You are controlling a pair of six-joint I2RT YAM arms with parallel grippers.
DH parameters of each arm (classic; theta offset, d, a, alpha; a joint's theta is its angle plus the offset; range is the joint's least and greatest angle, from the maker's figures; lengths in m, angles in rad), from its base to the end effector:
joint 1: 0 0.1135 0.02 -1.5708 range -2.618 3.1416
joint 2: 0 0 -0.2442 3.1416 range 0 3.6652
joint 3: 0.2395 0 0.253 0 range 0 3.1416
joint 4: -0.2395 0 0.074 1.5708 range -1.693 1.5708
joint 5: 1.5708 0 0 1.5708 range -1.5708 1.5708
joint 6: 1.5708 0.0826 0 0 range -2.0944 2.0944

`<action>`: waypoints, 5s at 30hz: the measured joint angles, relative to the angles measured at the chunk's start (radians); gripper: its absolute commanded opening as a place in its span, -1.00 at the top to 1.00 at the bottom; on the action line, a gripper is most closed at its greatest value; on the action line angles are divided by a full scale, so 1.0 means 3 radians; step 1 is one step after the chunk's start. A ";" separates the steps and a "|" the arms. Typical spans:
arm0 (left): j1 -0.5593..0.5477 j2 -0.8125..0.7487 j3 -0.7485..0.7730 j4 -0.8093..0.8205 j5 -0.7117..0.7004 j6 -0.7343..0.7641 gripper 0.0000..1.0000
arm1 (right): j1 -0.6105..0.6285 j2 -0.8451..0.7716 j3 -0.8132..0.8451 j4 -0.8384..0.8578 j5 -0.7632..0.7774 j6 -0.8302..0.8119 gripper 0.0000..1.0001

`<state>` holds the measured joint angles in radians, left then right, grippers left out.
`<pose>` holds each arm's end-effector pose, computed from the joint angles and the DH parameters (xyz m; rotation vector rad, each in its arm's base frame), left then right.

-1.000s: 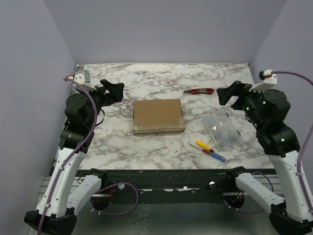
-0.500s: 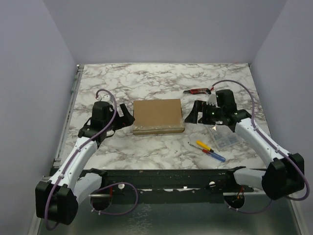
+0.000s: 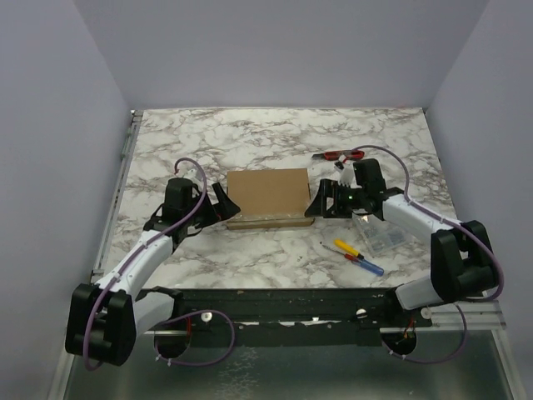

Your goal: Unpack the express box

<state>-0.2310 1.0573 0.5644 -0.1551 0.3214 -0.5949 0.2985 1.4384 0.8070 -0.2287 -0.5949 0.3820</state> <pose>0.2534 -0.0864 0.1708 -0.2334 2.2906 -0.7987 0.2870 0.1367 0.1510 -0.1781 2.4862 1.0224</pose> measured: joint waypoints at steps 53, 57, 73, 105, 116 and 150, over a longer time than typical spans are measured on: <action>-0.0308 -0.0685 0.0117 0.0280 0.0243 -0.1322 -0.75 | 0.0310 -0.0299 0.1169 -0.0898 0.0843 0.0641 -0.51; -0.0308 -0.0711 0.0175 0.0249 0.0211 -0.1319 -0.75 | 0.0306 -0.0258 0.1191 -0.0871 0.0843 0.0643 -0.52; -0.0350 -0.1026 0.0175 0.0025 0.0141 -0.1348 -0.74 | 0.0479 0.0792 0.1795 -0.0210 0.0851 0.0348 -0.59; 0.0014 0.0355 0.1043 -0.0612 -0.0093 -0.0017 -0.98 | 0.0675 0.1375 0.1151 0.0710 -0.0057 0.1223 -0.54; 0.0333 0.0917 0.0650 -0.0005 0.0024 0.0175 -0.89 | 0.0748 0.1639 0.1138 0.0970 -0.0144 0.1343 -0.20; 0.0109 0.0342 0.0395 -0.0525 -0.0289 -0.0085 -0.98 | -0.0609 0.2022 0.3389 -0.1436 0.2478 0.1761 -0.94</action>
<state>-0.1982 1.1599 0.6830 -0.3126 0.2348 -0.6205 0.1158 2.0449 1.8236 -0.6594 0.1486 0.9104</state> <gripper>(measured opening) 0.988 0.977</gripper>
